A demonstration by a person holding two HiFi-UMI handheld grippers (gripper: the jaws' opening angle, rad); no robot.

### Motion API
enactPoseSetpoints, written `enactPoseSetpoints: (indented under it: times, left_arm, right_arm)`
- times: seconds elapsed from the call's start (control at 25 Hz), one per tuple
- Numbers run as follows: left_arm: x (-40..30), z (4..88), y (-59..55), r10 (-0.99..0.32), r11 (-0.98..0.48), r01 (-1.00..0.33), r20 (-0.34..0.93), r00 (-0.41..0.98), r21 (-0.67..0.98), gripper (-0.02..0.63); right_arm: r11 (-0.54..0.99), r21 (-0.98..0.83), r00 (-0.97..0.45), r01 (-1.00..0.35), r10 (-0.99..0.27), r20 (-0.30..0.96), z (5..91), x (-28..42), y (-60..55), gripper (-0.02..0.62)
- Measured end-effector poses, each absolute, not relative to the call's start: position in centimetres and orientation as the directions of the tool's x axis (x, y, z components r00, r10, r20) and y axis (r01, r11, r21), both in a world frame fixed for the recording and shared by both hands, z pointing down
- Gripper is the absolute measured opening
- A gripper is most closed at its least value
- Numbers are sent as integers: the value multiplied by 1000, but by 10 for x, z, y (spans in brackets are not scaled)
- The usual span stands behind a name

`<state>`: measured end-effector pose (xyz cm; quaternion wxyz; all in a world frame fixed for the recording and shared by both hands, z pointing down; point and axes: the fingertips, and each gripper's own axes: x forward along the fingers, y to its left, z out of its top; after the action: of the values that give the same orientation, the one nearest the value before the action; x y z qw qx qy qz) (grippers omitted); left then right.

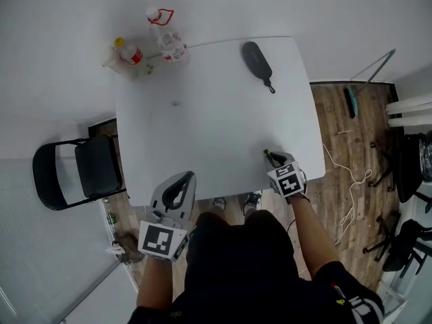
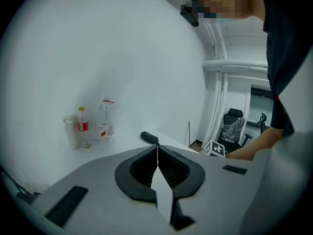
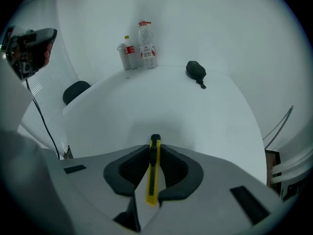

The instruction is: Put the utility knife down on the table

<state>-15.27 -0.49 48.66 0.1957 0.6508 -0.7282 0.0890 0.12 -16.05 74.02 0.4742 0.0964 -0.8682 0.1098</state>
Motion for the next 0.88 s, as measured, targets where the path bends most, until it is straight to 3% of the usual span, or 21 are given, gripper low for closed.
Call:
enactPoseSetpoints:
  times: [0.28,0.48,0.64,0.88]
  left_arm:
    - [-161,480,-2,-916,147,-984,389,-98,100,23]
    - [-157,452,-12,-941,109,-991,330,-80,71,23]
    - [-149,427,-26,-960,81,-995,272,-64,50,23]
    - [-124,389,-47,-981,15,-1000,196,-11,19,23]
  right_arm:
    - [961,-86,-598,-262,-92,796,708,-4,-164,124]
    - [962,-26,-792,-271,-207,574,590,-17,-174,39]
    - [966,100,-876,-238,-258,409,500,-11,-165,23]
    - [947,46,-927,-318,-321,193,405,22,-160,21]
